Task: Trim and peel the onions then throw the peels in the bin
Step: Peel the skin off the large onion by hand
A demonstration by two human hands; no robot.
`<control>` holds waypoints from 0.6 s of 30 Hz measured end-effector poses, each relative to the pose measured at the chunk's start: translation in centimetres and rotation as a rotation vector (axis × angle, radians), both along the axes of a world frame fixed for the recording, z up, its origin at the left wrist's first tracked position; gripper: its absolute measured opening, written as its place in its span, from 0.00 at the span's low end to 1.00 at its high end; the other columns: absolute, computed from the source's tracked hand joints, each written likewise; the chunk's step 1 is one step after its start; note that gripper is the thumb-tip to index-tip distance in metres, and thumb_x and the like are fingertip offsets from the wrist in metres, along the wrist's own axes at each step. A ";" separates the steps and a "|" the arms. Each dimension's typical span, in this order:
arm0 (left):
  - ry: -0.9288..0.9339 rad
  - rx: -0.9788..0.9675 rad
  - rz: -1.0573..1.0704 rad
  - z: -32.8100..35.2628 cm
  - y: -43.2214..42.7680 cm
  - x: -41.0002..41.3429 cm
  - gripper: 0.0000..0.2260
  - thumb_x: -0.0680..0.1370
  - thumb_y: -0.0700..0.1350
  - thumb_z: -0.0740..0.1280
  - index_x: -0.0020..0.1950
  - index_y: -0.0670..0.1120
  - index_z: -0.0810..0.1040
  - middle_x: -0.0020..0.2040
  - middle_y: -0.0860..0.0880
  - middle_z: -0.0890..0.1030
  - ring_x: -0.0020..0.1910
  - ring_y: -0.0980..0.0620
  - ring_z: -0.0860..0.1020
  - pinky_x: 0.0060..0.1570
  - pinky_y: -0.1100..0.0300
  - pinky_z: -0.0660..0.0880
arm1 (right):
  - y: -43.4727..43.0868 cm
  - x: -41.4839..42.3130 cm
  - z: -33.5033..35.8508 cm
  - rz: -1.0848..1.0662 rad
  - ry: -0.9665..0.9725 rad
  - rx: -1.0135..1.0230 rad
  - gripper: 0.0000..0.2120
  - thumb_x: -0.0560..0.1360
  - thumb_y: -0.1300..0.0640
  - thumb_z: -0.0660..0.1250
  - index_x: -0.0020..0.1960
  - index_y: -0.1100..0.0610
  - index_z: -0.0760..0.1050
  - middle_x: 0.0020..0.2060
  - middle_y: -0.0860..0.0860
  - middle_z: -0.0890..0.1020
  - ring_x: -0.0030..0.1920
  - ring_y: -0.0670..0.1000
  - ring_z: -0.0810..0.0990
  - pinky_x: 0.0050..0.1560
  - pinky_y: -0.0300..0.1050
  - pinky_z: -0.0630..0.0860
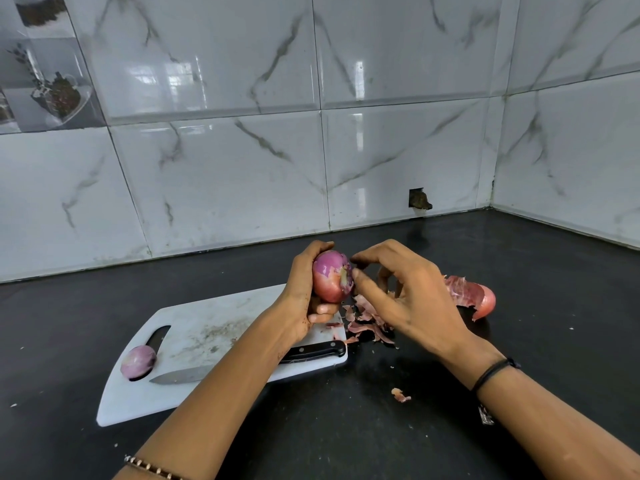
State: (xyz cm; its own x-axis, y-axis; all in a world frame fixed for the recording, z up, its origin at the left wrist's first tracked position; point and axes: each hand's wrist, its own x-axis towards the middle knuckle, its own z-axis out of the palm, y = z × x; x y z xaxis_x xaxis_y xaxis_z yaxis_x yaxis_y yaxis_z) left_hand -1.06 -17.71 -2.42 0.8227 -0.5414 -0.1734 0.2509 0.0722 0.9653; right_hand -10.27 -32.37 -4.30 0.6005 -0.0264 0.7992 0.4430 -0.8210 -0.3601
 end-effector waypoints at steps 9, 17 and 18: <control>-0.025 0.041 -0.016 0.3 -0.3 -0.9 0.23 0.80 0.59 0.62 0.36 0.42 0.76 0.27 0.45 0.76 0.15 0.55 0.62 0.15 0.70 0.55 | 0.2 0.2 -0.4 0.003 0.050 -0.036 0.08 0.79 0.45 0.66 0.52 0.48 0.77 0.44 0.41 0.76 0.40 0.46 0.78 0.40 0.47 0.77; -0.027 0.042 0.024 0.5 -0.2 -1.1 0.28 0.80 0.61 0.61 0.30 0.41 0.80 0.29 0.43 0.78 0.16 0.54 0.63 0.16 0.69 0.55 | 0.1 0.0 0.0 -0.071 0.016 0.053 0.12 0.78 0.44 0.60 0.41 0.50 0.73 0.36 0.42 0.75 0.38 0.46 0.75 0.37 0.39 0.73; -0.028 0.033 0.025 0.6 -0.2 -1.2 0.27 0.80 0.61 0.62 0.33 0.41 0.80 0.30 0.43 0.79 0.17 0.54 0.64 0.16 0.68 0.57 | 0.1 0.0 0.0 -0.079 0.001 0.047 0.14 0.80 0.46 0.60 0.40 0.51 0.72 0.35 0.44 0.74 0.36 0.48 0.75 0.37 0.44 0.73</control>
State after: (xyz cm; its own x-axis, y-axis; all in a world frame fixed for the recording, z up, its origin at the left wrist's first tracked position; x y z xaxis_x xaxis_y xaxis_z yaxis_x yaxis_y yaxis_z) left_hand -2.26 -17.94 -1.86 0.8409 -0.5146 -0.1676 0.2221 0.0457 0.9740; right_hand -10.25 -32.23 -4.34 0.5955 -0.1113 0.7956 0.3769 -0.8359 -0.3990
